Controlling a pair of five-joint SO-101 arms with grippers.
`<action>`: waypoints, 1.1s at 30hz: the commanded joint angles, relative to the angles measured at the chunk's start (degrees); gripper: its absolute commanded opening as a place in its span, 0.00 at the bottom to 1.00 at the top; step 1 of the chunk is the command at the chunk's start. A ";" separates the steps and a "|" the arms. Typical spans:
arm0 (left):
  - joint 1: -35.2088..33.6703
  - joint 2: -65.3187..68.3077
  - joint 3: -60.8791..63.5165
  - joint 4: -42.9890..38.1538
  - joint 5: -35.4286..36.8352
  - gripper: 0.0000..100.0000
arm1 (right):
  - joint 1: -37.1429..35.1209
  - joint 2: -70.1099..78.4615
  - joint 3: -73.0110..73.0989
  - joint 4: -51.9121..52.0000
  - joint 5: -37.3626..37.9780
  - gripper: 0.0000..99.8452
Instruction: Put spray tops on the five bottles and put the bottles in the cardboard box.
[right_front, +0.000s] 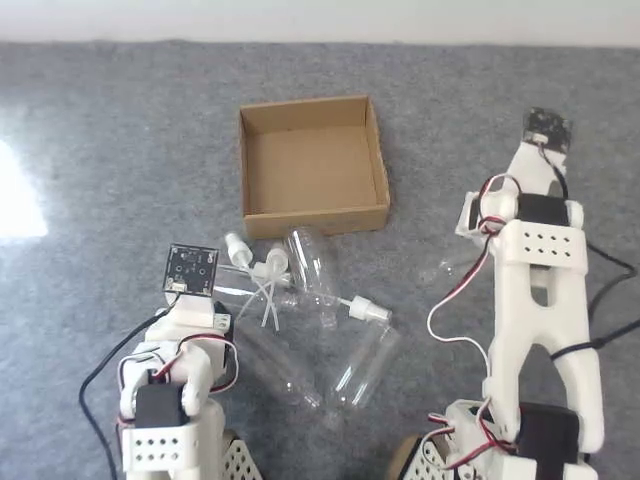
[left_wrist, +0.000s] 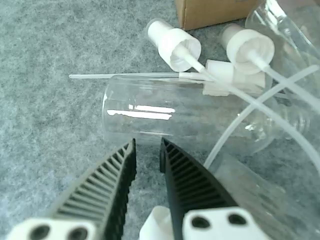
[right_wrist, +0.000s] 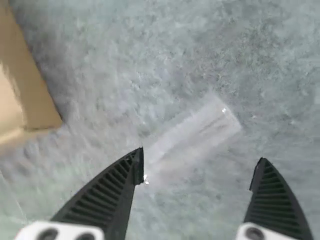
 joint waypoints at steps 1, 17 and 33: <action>0.00 -1.05 -0.13 0.26 0.53 0.07 | -0.31 -3.12 -7.82 6.02 6.86 0.31; 0.00 -1.05 -0.13 0.26 0.53 0.07 | -5.23 -3.03 -9.76 12.26 30.86 0.31; 0.00 -1.05 -0.13 0.26 0.53 0.07 | -8.40 11.82 -14.86 15.52 52.40 0.31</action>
